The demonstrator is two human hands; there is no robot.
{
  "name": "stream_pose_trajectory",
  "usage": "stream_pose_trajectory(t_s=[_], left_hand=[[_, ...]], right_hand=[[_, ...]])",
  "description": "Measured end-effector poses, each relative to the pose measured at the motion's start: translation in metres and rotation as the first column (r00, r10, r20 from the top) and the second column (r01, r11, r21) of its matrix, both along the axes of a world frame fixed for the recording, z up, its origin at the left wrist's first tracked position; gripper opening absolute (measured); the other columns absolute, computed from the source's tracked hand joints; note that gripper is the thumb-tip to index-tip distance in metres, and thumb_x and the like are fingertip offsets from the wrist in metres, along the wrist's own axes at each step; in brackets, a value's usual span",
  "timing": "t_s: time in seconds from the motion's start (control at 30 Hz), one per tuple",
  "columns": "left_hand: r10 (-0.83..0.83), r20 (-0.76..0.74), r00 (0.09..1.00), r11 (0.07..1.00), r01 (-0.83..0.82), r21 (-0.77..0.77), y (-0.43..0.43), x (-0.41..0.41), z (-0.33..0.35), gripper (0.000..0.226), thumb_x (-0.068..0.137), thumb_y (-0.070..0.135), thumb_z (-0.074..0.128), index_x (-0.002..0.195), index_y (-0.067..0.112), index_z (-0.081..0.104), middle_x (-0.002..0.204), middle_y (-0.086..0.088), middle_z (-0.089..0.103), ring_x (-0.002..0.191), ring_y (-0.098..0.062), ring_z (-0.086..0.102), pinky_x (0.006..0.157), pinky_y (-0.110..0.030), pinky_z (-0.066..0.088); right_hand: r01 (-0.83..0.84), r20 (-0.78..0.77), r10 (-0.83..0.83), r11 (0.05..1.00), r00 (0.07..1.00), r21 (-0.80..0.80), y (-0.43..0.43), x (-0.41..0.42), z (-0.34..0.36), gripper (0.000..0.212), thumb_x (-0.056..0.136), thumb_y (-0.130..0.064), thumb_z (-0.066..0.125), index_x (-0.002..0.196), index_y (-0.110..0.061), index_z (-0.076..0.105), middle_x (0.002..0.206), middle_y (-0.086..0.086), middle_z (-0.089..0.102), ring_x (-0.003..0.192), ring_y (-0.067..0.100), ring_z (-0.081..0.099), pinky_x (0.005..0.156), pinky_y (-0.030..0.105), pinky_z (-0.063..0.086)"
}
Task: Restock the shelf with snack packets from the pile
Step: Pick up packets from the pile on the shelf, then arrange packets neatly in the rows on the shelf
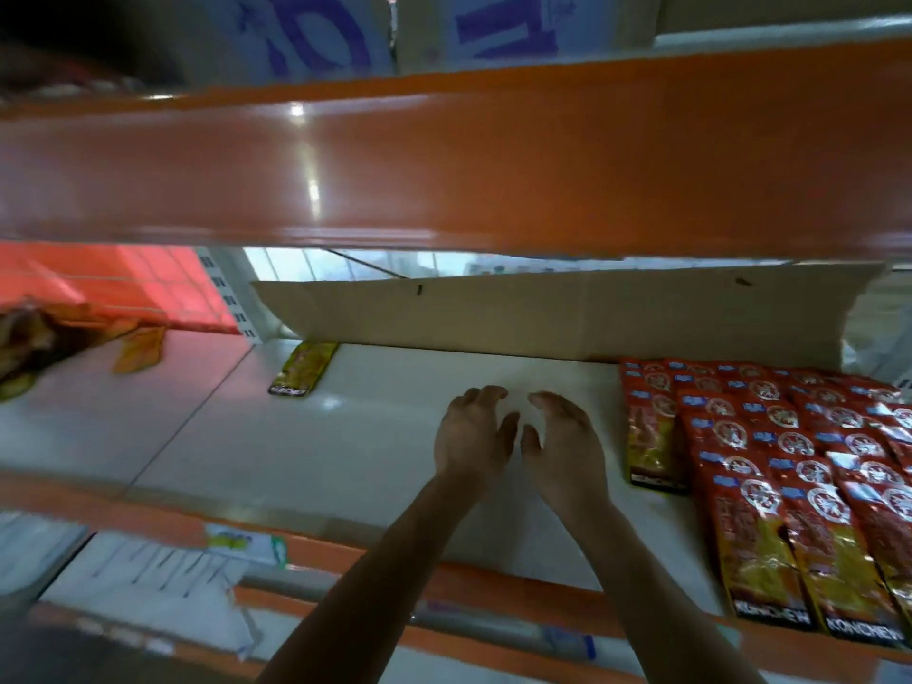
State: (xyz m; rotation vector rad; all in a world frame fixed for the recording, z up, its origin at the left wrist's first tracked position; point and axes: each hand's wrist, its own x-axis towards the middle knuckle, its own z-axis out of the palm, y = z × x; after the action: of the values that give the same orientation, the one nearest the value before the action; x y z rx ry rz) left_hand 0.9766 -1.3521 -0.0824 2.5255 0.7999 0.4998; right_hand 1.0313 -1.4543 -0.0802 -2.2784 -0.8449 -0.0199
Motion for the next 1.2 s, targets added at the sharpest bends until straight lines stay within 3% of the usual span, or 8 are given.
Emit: stream_pose_trajectory(t_s=[0.13, 0.4, 0.6, 1.0, 1.2], left_hand=[[0.082, -0.017, 0.997, 0.993, -0.080, 0.089, 0.048, -0.065, 0.001, 0.041, 0.096, 0.033, 0.050, 0.134, 0.016, 0.052, 0.134, -0.003, 0.056, 0.124, -0.020, 0.048, 0.102, -0.032, 0.042], [0.222, -0.073, 0.972, 0.961, -0.205, 0.187, 0.144, -0.194, 0.003, 0.043, 0.094, 0.033, 0.052, 0.134, 0.017, 0.053, 0.136, -0.003, 0.055, 0.127, -0.023, 0.046, 0.102, -0.035, 0.039], [0.324, -0.074, 0.943, 0.929, -0.302, 0.216, 0.202, -0.273, 0.009, 0.042, 0.096, 0.034, 0.051, 0.135, 0.019, 0.051, 0.138, -0.001, 0.054, 0.128, -0.024, 0.045, 0.103, -0.039, 0.040], [0.497, -0.068, 0.865, 0.860, -0.480, 0.174, 0.306, -0.357, 0.013, 0.045, 0.096, 0.037, 0.050, 0.138, 0.019, 0.047, 0.140, -0.005, 0.051, 0.127, -0.027, 0.045, 0.103, -0.039, 0.039], [0.582, -0.121, 0.804, 0.811, -0.563, 0.157, 0.384, -0.385, 0.021, 0.050, 0.095, 0.040, 0.051, 0.139, 0.015, 0.044, 0.139, -0.009, 0.049, 0.125, -0.030, 0.044, 0.101, -0.041, 0.041]], right_hand=[[-0.108, -0.027, 0.107, 0.994, 0.994, -0.023, 0.055, -0.054, -0.002, 0.043, 0.093, -0.016, 0.054, 0.135, -0.013, 0.049, 0.139, 0.004, 0.050, 0.131, 0.018, 0.041, 0.107, 0.026, 0.031], [-0.246, 0.002, 0.247, 0.965, 0.969, -0.091, 0.162, -0.169, -0.007, 0.045, 0.091, -0.017, 0.051, 0.137, -0.014, 0.048, 0.144, 0.005, 0.046, 0.135, 0.021, 0.036, 0.112, 0.028, 0.024], [-0.330, 0.003, 0.331, 0.942, 0.944, -0.061, 0.229, -0.240, -0.003, 0.045, 0.090, -0.016, 0.055, 0.135, -0.014, 0.048, 0.139, 0.005, 0.049, 0.131, 0.021, 0.041, 0.110, 0.031, 0.030], [-0.480, -0.036, 0.478, 0.876, 0.877, -0.052, 0.348, -0.311, 0.000, 0.045, 0.090, -0.020, 0.059, 0.134, -0.014, 0.049, 0.138, 0.004, 0.051, 0.128, 0.020, 0.044, 0.107, 0.033, 0.037], [-0.555, -0.036, 0.554, 0.830, 0.832, -0.057, 0.431, -0.327, 0.007, 0.044, 0.091, -0.017, 0.055, 0.134, -0.012, 0.049, 0.138, 0.008, 0.049, 0.127, 0.024, 0.041, 0.107, 0.031, 0.029]])
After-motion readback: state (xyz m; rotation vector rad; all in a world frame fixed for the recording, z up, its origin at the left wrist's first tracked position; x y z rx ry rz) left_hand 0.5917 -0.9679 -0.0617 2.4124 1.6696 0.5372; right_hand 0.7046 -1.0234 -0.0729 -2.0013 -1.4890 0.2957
